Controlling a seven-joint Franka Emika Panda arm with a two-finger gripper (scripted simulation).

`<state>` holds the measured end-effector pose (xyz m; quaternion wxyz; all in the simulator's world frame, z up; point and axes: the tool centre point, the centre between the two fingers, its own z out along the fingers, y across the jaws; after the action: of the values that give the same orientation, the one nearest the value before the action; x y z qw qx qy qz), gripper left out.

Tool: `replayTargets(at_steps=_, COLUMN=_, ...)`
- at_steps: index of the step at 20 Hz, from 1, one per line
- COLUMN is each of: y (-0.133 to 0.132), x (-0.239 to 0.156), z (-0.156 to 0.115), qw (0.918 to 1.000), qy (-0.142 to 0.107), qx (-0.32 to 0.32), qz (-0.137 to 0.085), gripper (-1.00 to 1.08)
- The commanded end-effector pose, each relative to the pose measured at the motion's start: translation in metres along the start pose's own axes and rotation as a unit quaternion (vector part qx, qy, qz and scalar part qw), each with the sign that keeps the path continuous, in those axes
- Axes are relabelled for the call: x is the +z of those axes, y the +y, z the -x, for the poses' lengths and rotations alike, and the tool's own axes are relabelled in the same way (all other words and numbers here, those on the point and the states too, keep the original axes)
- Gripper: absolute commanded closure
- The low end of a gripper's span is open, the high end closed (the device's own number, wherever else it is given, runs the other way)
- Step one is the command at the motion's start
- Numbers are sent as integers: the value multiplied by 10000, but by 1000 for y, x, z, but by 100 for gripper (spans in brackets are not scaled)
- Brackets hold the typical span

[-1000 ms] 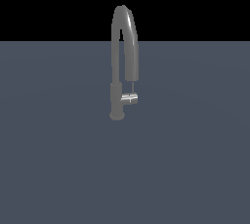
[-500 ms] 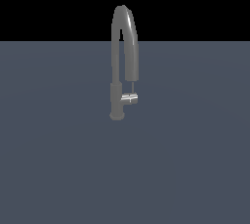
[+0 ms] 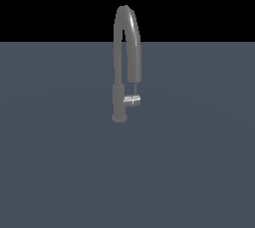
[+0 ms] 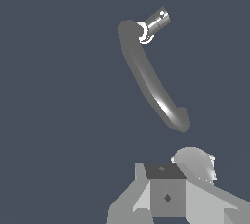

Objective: Turn on the faucet by rotating a designated handle.

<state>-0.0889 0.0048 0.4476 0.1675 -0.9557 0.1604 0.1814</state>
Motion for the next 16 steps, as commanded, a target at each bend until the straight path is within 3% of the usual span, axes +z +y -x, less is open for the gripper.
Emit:
replayTargets(at_steps=1, y=0, x=3, z=-16, qw=9996, qy=-195, qx=159, qz=-145, gripper=108)
replayTargets(at_steps=9, y=1, x=16, z=-66, qw=9924, qy=-827, qx=669, qz=-614, gripper=108)
replayTargets(at_steps=16, y=5, x=34, z=-108, qw=9782, qy=-1399, qx=1126, qz=-1039, gripper=108)
